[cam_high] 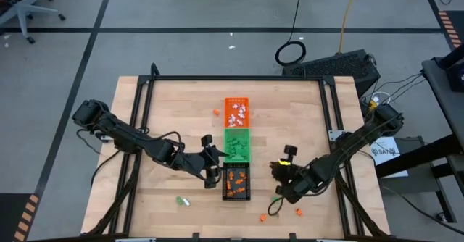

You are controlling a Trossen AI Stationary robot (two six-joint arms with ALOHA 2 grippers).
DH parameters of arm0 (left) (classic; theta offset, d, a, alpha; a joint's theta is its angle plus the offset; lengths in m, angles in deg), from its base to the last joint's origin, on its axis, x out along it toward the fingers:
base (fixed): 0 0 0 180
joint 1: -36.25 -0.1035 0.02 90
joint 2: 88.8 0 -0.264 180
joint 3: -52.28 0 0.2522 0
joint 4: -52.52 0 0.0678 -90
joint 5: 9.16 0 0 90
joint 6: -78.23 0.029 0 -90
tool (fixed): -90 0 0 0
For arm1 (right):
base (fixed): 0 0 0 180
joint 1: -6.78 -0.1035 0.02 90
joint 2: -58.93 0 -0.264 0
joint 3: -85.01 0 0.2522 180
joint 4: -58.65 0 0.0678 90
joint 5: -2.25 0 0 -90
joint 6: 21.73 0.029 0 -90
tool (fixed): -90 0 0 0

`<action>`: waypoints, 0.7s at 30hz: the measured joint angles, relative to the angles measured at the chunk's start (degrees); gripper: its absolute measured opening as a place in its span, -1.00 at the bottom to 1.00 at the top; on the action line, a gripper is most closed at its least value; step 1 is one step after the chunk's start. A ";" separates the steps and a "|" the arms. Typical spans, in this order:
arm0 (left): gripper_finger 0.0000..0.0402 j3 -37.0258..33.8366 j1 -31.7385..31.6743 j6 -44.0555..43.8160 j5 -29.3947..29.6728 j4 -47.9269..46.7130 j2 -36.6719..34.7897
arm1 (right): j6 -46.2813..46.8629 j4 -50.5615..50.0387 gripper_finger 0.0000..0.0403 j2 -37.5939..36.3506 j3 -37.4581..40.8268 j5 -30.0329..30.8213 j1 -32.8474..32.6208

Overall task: Sort Halloween decoration
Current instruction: Put the orange skeleton toy into the black bin

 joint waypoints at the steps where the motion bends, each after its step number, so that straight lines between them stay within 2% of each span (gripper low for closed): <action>1: -0.01 0.00 0.00 0.00 0.00 0.01 0.00 | -2.76 1.41 -0.94 -0.28 -0.51 0.00 -0.14; 9: -0.01 0.00 0.00 -0.02 0.00 0.15 0.00 | -21.69 17.96 -0.94 -2.94 -1.23 0.85 -1.90; 12: -0.01 0.00 0.00 0.00 0.00 0.30 0.00 | -26.11 26.26 -0.94 -2.96 1.17 2.92 -2.13; 17: -0.01 0.00 -0.01 -0.02 -0.04 -0.25 0.00 | -34.63 41.69 -0.94 -2.92 7.02 2.97 -2.11; 21: -0.01 0.00 0.11 -1.43 -0.44 -2.10 0.00 | -42.87 48.33 -0.94 -2.92 9.48 2.71 -2.11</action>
